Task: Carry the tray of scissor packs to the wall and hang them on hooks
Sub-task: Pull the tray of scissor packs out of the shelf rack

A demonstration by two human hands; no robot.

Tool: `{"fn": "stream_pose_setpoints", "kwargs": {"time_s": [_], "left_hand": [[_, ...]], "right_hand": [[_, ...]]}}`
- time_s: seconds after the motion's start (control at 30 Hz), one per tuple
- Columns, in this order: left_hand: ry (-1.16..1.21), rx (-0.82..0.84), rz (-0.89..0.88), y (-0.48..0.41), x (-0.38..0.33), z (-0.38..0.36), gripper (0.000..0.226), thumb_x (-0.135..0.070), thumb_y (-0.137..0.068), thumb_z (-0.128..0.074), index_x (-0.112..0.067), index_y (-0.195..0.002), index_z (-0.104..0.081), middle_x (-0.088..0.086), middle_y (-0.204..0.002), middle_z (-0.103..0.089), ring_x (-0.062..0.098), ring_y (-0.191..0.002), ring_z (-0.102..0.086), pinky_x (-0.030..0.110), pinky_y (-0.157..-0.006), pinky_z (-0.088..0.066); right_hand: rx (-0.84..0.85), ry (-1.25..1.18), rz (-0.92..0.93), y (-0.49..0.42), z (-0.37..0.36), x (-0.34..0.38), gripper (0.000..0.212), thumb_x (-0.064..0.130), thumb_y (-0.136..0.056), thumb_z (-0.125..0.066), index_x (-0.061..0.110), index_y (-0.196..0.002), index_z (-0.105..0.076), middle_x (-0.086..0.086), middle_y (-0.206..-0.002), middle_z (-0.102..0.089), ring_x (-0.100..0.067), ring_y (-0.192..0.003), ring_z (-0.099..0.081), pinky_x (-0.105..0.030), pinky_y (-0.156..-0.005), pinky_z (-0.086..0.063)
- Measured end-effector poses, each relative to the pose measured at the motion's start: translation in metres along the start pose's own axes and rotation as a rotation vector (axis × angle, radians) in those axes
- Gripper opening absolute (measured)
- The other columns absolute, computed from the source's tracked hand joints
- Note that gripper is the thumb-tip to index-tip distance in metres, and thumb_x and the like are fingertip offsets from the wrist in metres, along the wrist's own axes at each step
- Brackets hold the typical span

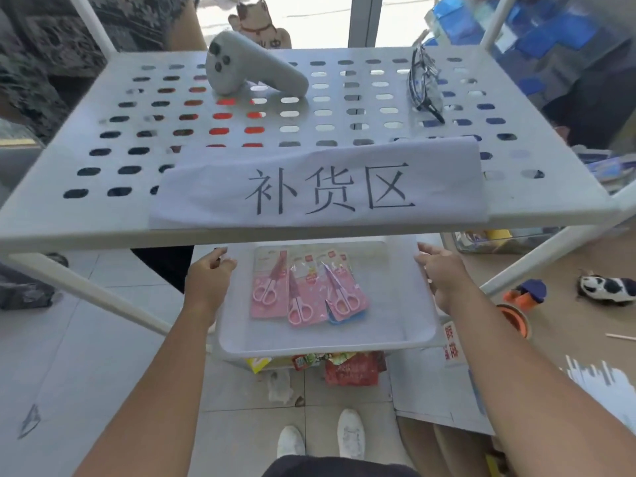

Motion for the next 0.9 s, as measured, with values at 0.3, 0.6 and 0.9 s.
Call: {"fn": "stream_pose_setpoints", "kwargs": {"time_s": [0.3,0.6,0.9], "left_hand": [[0.227,-0.023,0.079,0.034,-0.006,0.018,0.030,-0.006,-0.093,-0.059,-0.021,-0.118,-0.065,-0.001,-0.087,-0.071,0.016,-0.069,-0.063,0.026,-0.055,-0.049],[0.389,-0.151,0.190,0.102,0.032,0.065,0.035,-0.003,-0.093,-0.062,-0.018,-0.124,-0.067,0.010,-0.114,-0.071,0.024,-0.084,-0.066,0.035,-0.064,-0.053],[0.349,-0.267,0.218,0.176,0.082,0.133,0.038,0.003,-0.089,-0.064,-0.016,-0.121,-0.067,-0.002,-0.102,-0.072,0.026,-0.077,-0.066,0.035,-0.059,-0.053]], "right_hand": [[0.221,0.005,0.028,0.014,0.003,0.018,0.031,0.001,-0.101,-0.047,0.014,-0.125,-0.062,-0.007,-0.091,-0.070,-0.019,-0.072,-0.063,-0.029,-0.059,-0.051],[0.521,0.013,-0.002,0.036,-0.022,0.014,0.045,-0.015,-0.094,-0.049,0.010,-0.127,-0.064,-0.013,-0.107,-0.074,-0.027,-0.090,-0.068,-0.039,-0.079,-0.058],[0.637,0.156,-0.024,0.076,-0.076,-0.010,0.048,-0.011,-0.095,-0.052,0.019,-0.130,-0.065,-0.010,-0.104,-0.076,-0.028,-0.090,-0.071,-0.048,-0.082,-0.060]]}}
Point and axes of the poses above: each hand's wrist, its own y-axis away from the middle knuckle, its own z-axis out of the back of the hand, x = y × z, the point moved 10 cm from there along -y, towards the middle knuckle
